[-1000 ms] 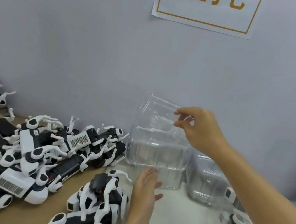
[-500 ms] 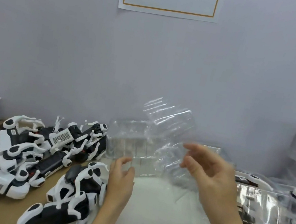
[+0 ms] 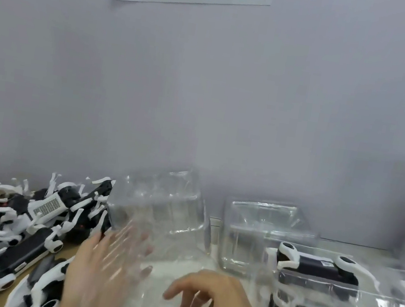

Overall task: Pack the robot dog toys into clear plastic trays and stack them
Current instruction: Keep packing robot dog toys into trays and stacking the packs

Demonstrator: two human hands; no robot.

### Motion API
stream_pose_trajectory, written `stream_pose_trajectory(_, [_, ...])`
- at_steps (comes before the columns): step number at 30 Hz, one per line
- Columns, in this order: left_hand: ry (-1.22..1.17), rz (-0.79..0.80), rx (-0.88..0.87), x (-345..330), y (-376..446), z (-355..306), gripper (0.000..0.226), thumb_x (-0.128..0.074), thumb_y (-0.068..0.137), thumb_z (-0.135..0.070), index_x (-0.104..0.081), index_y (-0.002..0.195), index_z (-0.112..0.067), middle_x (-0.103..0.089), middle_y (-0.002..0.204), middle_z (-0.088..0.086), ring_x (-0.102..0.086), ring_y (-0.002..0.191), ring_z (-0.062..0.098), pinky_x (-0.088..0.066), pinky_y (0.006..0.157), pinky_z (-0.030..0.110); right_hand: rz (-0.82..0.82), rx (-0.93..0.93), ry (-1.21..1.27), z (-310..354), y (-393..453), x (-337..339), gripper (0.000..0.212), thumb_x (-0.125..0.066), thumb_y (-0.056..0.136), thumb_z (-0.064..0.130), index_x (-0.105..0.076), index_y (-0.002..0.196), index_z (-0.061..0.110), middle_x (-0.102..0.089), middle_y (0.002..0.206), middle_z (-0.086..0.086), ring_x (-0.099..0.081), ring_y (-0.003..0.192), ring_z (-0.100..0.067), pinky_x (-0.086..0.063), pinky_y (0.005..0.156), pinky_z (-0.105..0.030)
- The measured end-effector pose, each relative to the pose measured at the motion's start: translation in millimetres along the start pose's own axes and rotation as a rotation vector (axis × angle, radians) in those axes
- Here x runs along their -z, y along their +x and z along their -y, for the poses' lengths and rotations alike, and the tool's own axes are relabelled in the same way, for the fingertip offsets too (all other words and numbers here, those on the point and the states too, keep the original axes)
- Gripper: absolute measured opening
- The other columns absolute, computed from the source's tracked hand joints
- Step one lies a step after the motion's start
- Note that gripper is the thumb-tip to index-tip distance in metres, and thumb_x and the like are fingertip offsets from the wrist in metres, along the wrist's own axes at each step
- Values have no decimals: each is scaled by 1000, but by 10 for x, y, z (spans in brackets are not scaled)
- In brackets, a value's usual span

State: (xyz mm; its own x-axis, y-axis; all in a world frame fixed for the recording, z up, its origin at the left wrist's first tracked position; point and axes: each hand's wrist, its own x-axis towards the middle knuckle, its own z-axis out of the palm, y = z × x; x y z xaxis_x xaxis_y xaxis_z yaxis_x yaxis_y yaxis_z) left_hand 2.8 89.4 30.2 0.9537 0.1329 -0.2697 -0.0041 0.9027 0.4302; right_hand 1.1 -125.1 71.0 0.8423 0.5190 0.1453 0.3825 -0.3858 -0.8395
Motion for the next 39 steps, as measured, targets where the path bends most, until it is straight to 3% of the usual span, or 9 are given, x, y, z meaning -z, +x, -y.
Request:
stream_pose_trajectory(3, [112, -15, -79, -7, -37, -45, 59, -18, 105, -39, -46, 143, -2, -51, 135, 41, -60, 112, 56, -52, 88, 52, 100, 43, -77, -62, 20, 93, 18, -69, 90, 26, -76, 106, 32, -55, 84, 13, -57, 81, 3, -22, 94, 3])
stream_pose_trajectory(5, [239, -78, -94, -50, -10, -92, 45, -31, 104, -36, -62, 125, -10, -70, 120, 18, -72, 96, 40, -61, 64, 53, 163, 35, -118, -91, 43, 114, 21, -62, 97, 30, -73, 115, 31, -49, 82, 16, -54, 89, 0, -15, 98, 6])
stream_pose_trajectory(8, [739, -49, -188, -108, -30, -47, 31, -46, 98, -24, -68, 117, -12, -71, 118, 10, -63, 108, 32, -52, 79, 51, 219, -5, -156, -119, 84, 54, 20, -63, 97, 31, -73, 114, 29, -50, 82, 12, -50, 86, 0, -34, 98, -7])
stream_pose_trajectory(12, [1200, -16, -193, -97, -43, 42, 45, -62, 77, -41, -64, 120, -30, -63, 127, 4, -59, 110, 24, -48, 79, 39, 206, -85, -238, -131, 95, -28, 22, -71, 90, 30, -73, 112, 32, -48, 78, 16, -54, 83, -4, -40, 100, -17])
stream_pose_trajectory(16, [1251, 32, -186, 8, -11, 35, 48, -62, 76, -48, -60, 123, -44, -59, 133, -11, -54, 118, 10, -47, 91, 35, 122, -198, -304, -143, 50, -100, 32, -78, 81, 32, -70, 111, 40, -50, 87, 20, -57, 93, -4, -45, 89, -19])
stream_pose_trajectory(19, [1232, 42, -191, 87, 67, 30, 43, -60, 95, -29, -56, 137, -35, -55, 144, -10, -49, 133, 15, -36, 115, 47, 33, -168, -316, -190, -55, -189, 34, -79, 79, 36, -65, 109, 45, -50, 100, 22, -52, 98, 1, -43, 90, -20])
stream_pose_trajectory(28, [1441, -47, -337, 101, 17, 183, 47, -42, 107, -27, -36, 153, -30, -37, 157, -12, -34, 144, 10, -27, 121, 39, -68, -98, -336, -275, -92, -288, 14, -68, 84, 51, -68, 96, 45, -60, 89, 23, -56, 90, 3, -48, 85, -22])
stream_pose_trajectory(34, [1715, -66, -655, -99, -102, 224, 43, -52, 102, -25, -49, 145, -22, -52, 144, -7, -45, 136, 12, -35, 112, 28, -104, -97, -360, -288, -64, -339, 11, -70, 84, 49, -69, 93, 43, -61, 87, 17, -57, 83, 0, -50, 83, -24])
stream_pose_trajectory(39, [1857, 12, -764, -569, -321, 3, 15, -57, 97, -31, -68, 107, -29, -68, 96, -14, -63, 89, 2, -54, 84, 31, -116, -115, -356, -293, -50, -339, 4, -72, 83, 46, -68, 83, 46, -63, 83, 17, -56, 81, 0, -51, 81, -26])
